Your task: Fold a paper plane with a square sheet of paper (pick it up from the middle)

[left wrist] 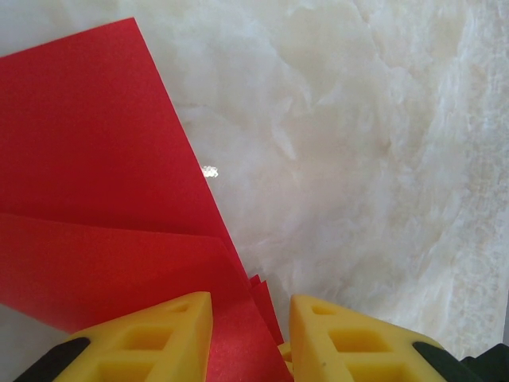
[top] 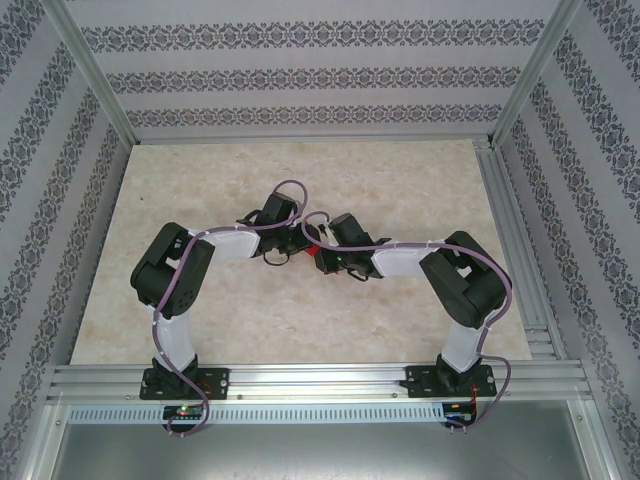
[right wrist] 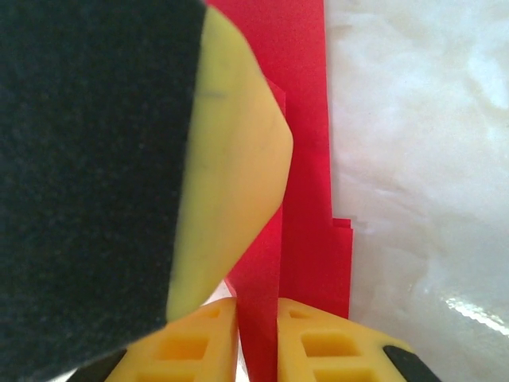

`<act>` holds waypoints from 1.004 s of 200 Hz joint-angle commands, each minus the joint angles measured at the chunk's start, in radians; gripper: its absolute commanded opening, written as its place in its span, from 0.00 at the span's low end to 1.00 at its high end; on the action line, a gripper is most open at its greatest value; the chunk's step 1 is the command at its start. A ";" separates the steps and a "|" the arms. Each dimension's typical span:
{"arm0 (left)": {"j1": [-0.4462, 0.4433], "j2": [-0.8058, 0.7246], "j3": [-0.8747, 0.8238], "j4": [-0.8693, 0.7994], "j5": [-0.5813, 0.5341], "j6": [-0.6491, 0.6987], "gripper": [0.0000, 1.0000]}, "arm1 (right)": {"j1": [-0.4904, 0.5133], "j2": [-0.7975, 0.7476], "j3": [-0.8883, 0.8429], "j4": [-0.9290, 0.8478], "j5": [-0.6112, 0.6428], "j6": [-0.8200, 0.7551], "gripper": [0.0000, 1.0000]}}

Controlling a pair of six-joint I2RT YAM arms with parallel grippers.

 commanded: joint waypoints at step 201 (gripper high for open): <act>-0.007 -0.132 -0.062 0.019 -0.017 -0.004 0.45 | -0.136 0.072 -0.128 0.444 -0.402 0.368 0.00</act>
